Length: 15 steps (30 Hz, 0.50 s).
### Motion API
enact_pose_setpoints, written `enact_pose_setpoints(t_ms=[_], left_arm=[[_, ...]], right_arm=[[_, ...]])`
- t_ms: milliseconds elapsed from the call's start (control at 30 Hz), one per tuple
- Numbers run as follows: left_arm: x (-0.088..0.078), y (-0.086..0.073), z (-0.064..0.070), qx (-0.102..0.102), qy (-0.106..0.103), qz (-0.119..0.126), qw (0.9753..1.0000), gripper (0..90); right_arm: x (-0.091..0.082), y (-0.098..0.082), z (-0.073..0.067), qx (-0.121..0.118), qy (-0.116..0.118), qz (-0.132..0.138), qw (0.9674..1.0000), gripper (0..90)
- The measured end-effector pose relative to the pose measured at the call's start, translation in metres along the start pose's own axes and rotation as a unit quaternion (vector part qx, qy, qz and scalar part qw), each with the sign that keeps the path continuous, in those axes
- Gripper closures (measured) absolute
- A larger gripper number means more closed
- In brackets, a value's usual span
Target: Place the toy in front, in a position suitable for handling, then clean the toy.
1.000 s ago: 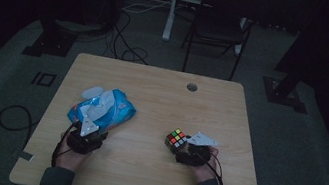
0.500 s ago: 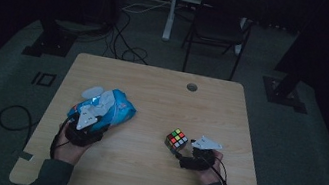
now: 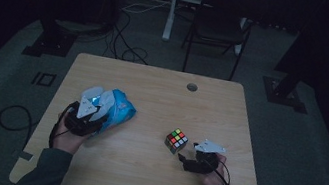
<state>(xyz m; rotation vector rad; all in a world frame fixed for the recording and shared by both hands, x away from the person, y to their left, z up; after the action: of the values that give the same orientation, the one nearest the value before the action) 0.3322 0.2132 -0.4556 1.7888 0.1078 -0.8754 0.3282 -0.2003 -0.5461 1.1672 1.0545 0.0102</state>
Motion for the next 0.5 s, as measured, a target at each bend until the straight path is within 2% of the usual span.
enact_pose_setpoints(t_ms=[200, 500], left_arm=[[0.008, 0.003, -0.007, -0.004, 0.001, -0.011, 0.9999, 51.7], [0.019, 0.001, -0.012, 0.009, 0.007, -0.022, 0.9997, 47.3]], right_arm=[[-0.003, -0.004, 0.005, 0.009, -0.003, 0.000, 1.0000, 21.9], [-0.002, -0.005, 0.007, 0.013, -0.003, -0.001, 0.9999, 21.8]])
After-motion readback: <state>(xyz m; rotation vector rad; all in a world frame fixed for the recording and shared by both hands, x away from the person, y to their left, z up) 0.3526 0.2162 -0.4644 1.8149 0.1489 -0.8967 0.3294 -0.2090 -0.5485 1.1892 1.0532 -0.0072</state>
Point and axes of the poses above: each handheld gripper's, and its own axes: x roughly forward along the jaws, y roughly out of its top, z roughly to its right, the point moved 1 cm from there along x, roughly forward along the jaws, and after that the axes turned 4 degrees about -z, right-handed, at the moved point
